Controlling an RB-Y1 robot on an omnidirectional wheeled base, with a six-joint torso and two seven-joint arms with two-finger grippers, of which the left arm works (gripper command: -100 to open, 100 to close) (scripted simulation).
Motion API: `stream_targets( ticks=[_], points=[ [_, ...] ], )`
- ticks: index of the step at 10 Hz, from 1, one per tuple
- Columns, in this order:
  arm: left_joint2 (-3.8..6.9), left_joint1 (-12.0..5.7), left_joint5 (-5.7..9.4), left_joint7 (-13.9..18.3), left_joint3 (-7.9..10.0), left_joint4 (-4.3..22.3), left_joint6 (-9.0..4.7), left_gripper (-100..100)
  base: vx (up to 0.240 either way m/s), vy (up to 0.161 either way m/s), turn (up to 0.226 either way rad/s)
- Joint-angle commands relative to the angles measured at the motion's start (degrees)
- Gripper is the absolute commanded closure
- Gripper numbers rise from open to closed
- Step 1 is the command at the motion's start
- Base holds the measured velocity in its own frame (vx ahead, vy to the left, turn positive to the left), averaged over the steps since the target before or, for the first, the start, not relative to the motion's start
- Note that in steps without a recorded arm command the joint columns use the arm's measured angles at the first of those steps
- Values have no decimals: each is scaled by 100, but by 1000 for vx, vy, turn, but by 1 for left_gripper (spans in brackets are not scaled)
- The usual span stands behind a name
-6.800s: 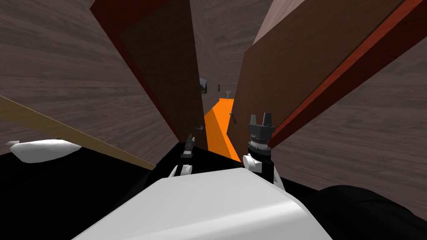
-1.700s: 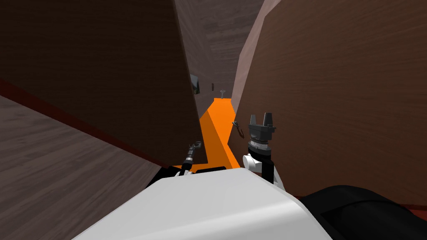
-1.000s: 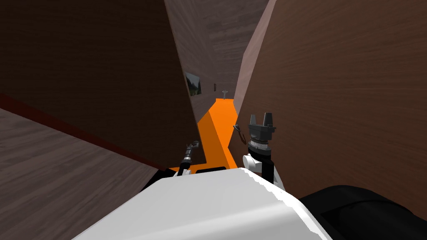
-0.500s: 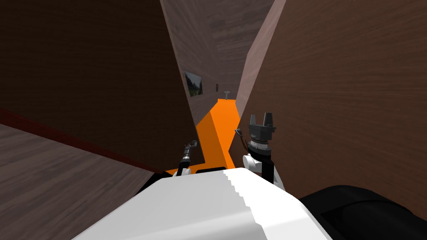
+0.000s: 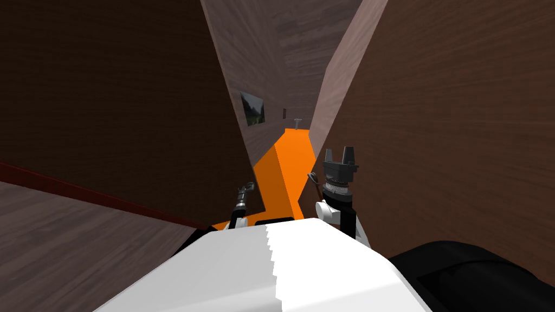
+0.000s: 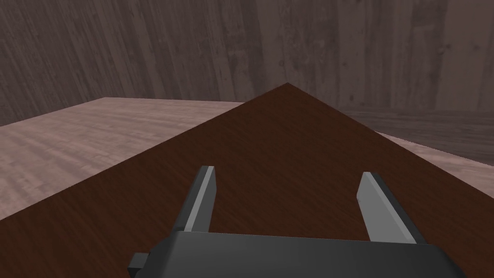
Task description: Push the door open
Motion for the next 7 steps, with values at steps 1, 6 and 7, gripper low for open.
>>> stream_targets(
  ticks=[1,6,7],
  points=[
    [73,-3,35,-45,76,-2,-6,100,147,8,51],
    [219,-16,175,-221,378,-9,-31,100,237,-8,62],
    [230,-18,203,-256,437,-11,-36,100,253,1,72]
  ],
)
